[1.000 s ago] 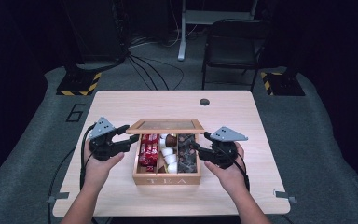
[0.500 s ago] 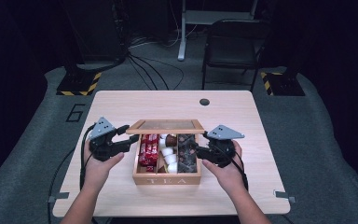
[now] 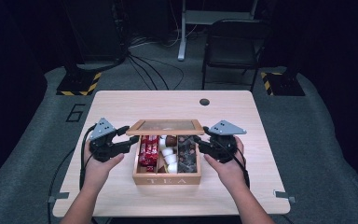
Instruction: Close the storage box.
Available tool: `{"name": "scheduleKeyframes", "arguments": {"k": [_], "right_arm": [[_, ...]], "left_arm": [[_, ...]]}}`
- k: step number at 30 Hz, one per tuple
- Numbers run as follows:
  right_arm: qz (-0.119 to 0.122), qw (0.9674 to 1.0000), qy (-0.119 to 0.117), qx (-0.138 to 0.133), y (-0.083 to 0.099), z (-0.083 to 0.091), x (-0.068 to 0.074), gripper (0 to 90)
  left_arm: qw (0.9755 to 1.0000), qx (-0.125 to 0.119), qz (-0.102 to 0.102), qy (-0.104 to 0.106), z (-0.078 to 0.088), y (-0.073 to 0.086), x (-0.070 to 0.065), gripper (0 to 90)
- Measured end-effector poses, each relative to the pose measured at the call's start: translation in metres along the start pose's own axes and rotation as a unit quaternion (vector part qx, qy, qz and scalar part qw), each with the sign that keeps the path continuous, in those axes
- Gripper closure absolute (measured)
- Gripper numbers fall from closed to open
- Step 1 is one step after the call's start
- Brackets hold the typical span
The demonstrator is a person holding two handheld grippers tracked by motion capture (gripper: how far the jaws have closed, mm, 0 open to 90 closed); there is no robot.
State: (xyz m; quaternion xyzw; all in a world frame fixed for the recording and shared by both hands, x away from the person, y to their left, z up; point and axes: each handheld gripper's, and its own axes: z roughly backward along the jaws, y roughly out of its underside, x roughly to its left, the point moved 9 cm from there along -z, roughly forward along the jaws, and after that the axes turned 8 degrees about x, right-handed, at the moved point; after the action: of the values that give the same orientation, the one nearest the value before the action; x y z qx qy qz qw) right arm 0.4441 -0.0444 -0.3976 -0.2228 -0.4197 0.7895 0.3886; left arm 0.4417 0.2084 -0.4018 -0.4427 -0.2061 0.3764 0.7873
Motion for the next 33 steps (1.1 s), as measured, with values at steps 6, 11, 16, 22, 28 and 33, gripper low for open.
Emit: {"name": "scheduleKeyframes", "arguments": {"k": [6,11,16,22,28,33], "right_arm": [[-0.001,1.0,-0.007,0.0,0.001,0.0,-0.001,52.0],[-0.004,0.9999,-0.015,-0.001,0.0,0.0,-0.002,52.1],[0.009,0.9997,-0.021,0.006,0.003,0.001,-0.001,52.3],[0.014,0.9997,-0.018,0.005,0.009,0.001,0.001,52.3],[0.012,0.9996,-0.025,0.003,0.017,0.001,0.003,52.1],[0.015,0.9995,-0.029,0.006,0.024,0.001,0.005,52.0]], "left_arm": [[1.0,0.003,-0.001,0.0,0.0,0.001,0.0,45.6],[0.9999,0.008,-0.002,-0.007,0.0,0.0,-0.001,45.7],[0.9998,0.015,0.008,0.006,0.0,0.003,-0.001,45.6],[0.9999,0.016,-0.002,0.002,0.001,0.009,-0.004,45.7],[0.9997,0.022,-0.007,0.001,0.001,0.017,-0.007,45.5],[0.9996,0.026,-0.009,0.003,0.001,0.024,-0.01,45.2]]}}
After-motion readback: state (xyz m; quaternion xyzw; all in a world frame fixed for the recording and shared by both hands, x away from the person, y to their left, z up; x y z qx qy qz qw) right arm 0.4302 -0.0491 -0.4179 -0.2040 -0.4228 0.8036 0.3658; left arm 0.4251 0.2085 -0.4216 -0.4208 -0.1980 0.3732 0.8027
